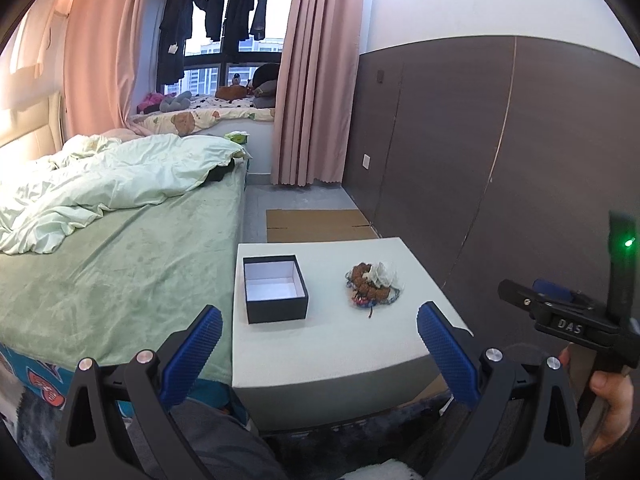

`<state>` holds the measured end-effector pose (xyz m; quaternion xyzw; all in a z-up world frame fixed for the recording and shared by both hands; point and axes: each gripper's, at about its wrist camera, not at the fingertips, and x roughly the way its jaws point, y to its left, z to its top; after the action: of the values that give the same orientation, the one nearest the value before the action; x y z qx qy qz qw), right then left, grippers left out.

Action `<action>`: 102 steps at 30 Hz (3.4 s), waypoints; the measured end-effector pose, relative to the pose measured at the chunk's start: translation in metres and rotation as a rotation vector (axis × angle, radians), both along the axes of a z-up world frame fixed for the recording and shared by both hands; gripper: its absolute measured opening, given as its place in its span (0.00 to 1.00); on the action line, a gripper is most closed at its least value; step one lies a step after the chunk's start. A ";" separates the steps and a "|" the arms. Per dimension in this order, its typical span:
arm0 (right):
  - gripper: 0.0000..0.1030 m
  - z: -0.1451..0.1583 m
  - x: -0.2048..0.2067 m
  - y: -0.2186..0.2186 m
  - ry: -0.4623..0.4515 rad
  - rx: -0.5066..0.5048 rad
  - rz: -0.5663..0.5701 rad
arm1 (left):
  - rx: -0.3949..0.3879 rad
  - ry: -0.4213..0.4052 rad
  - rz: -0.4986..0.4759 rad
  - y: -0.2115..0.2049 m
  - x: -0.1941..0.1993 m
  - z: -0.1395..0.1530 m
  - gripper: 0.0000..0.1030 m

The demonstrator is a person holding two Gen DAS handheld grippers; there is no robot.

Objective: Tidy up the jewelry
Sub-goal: 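Lower the right tool onto the brown bead bracelet and close it, then lift the brown bead bracelet with the right tool and drop it into the black box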

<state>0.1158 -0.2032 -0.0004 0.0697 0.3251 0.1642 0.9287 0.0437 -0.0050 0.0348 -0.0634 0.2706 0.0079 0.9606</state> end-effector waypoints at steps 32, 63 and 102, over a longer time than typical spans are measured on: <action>0.77 -0.124 0.266 0.005 0.560 0.217 -0.005 | -0.155 0.439 -0.212 -0.019 0.308 -0.115 0.52; 0.05 -0.161 0.279 0.001 0.591 0.386 -0.114 | -0.365 0.653 -0.171 -0.017 0.385 -0.213 0.17; 0.05 -0.064 0.222 0.127 0.270 0.392 0.211 | -0.382 0.245 -0.115 0.104 0.295 -0.081 0.15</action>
<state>0.3377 -0.0765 -0.0642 0.2352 0.4138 0.3091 0.8234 0.3391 0.0992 -0.0465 -0.2269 0.3850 -0.0907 0.8900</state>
